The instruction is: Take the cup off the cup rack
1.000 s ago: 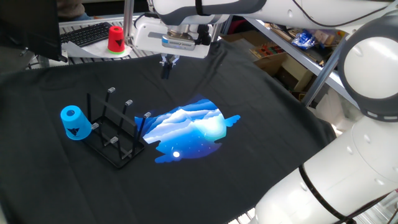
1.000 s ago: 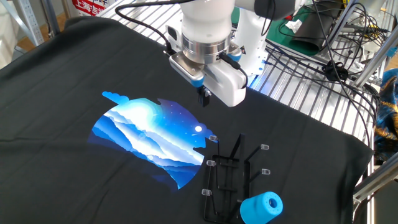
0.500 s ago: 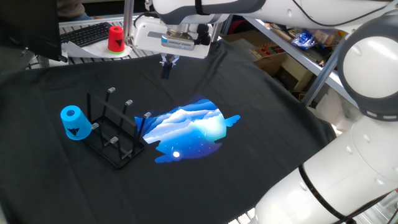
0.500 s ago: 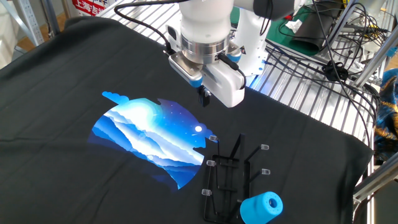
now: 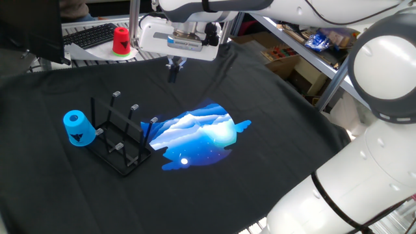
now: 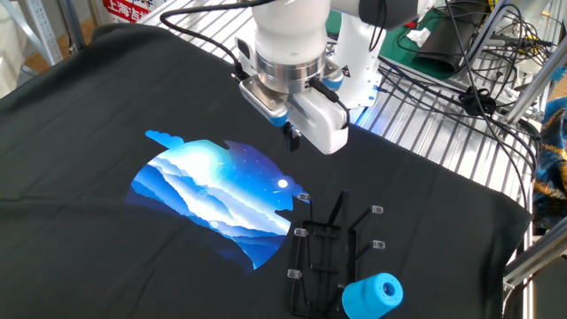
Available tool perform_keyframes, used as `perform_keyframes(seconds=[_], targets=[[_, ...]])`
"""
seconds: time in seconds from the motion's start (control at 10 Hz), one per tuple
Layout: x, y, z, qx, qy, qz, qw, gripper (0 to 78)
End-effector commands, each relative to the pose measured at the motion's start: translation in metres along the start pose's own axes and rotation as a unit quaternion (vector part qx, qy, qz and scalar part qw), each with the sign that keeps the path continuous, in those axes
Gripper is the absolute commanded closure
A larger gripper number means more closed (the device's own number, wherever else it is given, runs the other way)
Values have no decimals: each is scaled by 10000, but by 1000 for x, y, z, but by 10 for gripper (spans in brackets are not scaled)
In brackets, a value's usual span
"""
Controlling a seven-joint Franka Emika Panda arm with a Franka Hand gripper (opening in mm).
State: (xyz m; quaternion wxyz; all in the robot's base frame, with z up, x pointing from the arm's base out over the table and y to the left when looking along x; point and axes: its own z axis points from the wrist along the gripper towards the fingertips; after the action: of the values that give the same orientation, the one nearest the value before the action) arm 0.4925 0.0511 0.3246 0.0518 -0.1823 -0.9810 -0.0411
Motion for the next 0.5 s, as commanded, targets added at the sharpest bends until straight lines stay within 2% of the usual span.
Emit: perform_keyframes(seconds=[0.1, 0.3, 0.4, 0.5], targets=[[9, 24, 5, 8, -6, 201, 9998, 776], [16, 43, 12, 3, -15, 390, 9992, 776], [22, 58, 19, -2, -82, 518, 9986, 776], [25, 66, 24, -26, -104, 603, 9981, 776]])
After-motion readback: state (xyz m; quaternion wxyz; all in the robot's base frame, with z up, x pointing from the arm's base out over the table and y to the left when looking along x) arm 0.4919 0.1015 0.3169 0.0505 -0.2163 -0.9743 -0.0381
